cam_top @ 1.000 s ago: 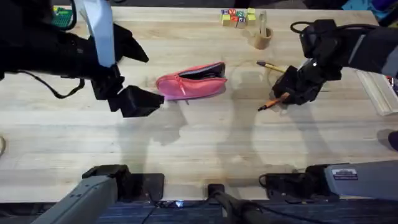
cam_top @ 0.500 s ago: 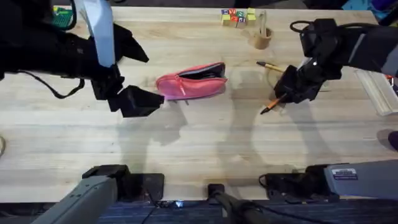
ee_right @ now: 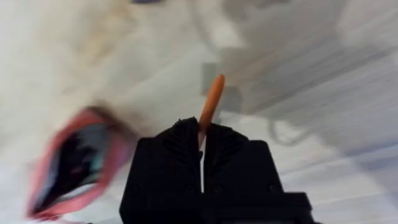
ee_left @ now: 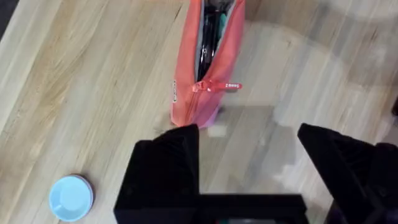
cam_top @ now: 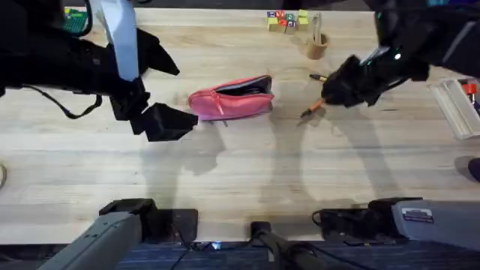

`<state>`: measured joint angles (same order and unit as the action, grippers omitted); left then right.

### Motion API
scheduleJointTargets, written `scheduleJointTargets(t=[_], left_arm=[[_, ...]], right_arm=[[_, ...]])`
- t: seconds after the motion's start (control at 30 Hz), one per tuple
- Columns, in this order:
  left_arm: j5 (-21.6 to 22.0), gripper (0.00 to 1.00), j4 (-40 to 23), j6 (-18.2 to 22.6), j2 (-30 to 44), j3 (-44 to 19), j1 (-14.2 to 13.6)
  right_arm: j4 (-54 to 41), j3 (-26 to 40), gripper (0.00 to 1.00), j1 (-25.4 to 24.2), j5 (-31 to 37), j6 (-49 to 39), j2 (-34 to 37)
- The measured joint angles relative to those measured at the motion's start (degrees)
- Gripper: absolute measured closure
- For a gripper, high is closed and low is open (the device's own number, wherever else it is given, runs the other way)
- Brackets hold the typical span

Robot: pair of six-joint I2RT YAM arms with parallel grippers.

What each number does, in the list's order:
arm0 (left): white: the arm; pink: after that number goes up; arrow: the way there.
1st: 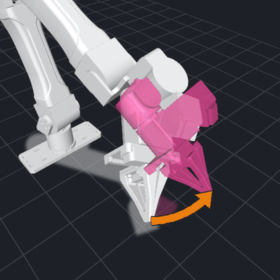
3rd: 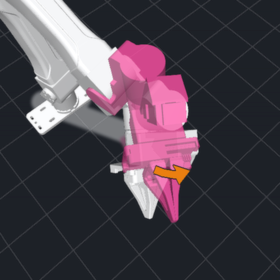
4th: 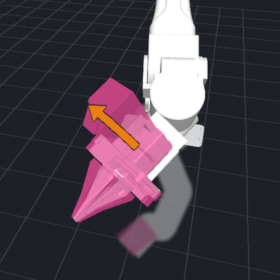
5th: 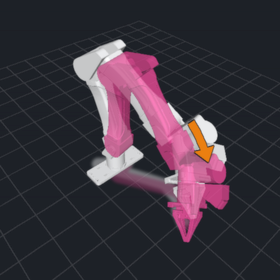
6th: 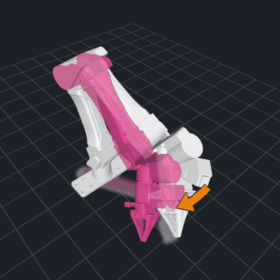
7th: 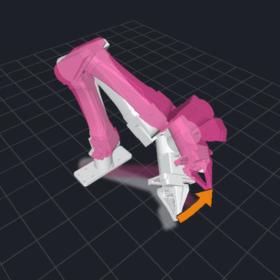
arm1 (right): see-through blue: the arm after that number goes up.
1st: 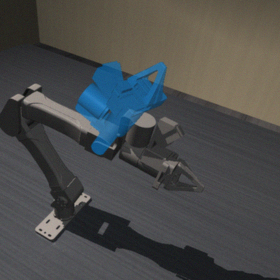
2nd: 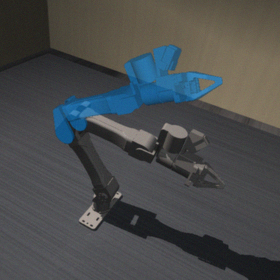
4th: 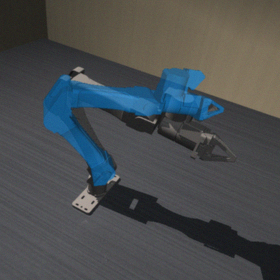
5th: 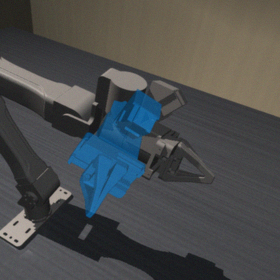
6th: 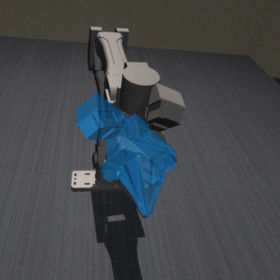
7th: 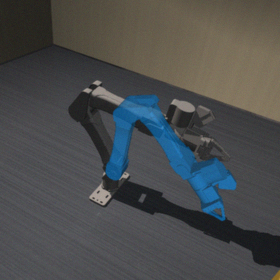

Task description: Unzip the bag, pick up the pens from the table one at a time and place them inside, then zip the bag closed.

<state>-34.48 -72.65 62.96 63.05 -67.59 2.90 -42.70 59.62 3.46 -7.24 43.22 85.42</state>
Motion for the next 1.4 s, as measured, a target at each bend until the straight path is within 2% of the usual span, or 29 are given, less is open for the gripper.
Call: scheduleJointTargets(t=[0.23, 0.33, 0.37, 0.47, 0.67, 1.07, 1.4], left_arm=[[0.0, 0.007, 0.01, 0.0, 0.0, 0.0, 0.0], [0.0, 0.007, 0.01, 0.0, 0.0, 0.0, 0.0], [0.0, 0.007, 0.0, 0.0, 0.0, 0.0, 0.0], [0.0, 0.007, 0.0, 0.0, 0.0, 0.0, 0.0], [0.0, 0.007, -0.01, 0.0, 0.0, 0.0, 0.0], [0.0, 0.007, 0.01, 0.0, 0.0, 0.0, 0.0], [0.0, 0.007, 0.01, 0.0, 0.0, 0.0, 0.0]], right_arm=[[4.75, 2.03, 0.97, 4.34, -1.26, 5.65, -2.97], [8.1, 2.16, 0.97, 7.42, -1.43, 8.0, -2.97], [11.96, 2.16, 0.97, 10.57, -1.41, 10.89, -2.97], [16.21, 2.16, 0.97, 13.19, -1.41, 14.19, -2.97], [21.49, 2.18, 0.97, 16.85, 1.14, 18.46, -2.97], [24.15, 2.2, 0.97, 20.06, 7.33, 23.08, -2.53], [26.86, 2.27, 0.97, 22.53, 8.12, 32.12, 2.76]])
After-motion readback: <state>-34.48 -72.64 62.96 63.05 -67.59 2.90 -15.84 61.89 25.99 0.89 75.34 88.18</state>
